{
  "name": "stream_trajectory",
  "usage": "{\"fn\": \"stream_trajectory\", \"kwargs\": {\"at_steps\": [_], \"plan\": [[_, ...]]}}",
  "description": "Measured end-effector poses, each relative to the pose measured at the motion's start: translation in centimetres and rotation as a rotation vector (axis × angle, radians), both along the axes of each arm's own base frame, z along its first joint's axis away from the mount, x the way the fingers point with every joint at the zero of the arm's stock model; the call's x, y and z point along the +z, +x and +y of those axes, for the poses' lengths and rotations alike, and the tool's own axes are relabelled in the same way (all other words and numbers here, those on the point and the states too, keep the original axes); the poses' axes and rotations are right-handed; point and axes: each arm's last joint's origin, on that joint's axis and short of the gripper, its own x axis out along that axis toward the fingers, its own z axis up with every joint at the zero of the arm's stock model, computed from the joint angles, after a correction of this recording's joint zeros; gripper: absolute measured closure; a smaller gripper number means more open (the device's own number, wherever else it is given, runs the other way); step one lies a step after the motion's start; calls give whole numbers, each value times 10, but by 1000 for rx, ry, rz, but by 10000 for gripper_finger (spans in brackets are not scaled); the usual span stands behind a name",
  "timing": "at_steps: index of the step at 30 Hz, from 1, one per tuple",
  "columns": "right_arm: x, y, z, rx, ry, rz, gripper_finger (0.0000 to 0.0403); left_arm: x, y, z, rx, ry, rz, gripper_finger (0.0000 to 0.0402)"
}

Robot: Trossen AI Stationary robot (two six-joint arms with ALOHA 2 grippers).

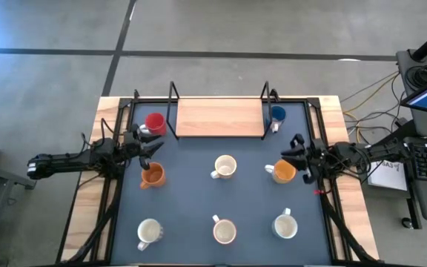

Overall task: Place coffee mugs
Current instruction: Move the blue cup to the center of the table

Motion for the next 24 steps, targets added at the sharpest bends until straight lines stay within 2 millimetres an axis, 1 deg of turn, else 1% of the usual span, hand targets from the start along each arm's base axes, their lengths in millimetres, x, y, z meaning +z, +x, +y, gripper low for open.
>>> {"fn": "stream_trajectory", "kwargs": {"at_steps": [6, 9, 12, 15, 24], "plan": [[0, 0, 0, -12, 12, 1, 335, 0, 0, 0, 0, 0, 0, 260], [0, 0, 0, -21, -19, 0, 335, 0, 0, 0, 0, 0, 0, 260], [0, 0, -2, -59, 22, 11, 335, 0, 0, 0, 0, 0, 0, 260], [5, 1, -4, -124, 0, 74, 335, 0, 0, 0, 0, 0, 0, 260], [34, 3, -8, -256, -41, 356, 333, 0, 0, 0, 0, 0, 0, 260]]}}
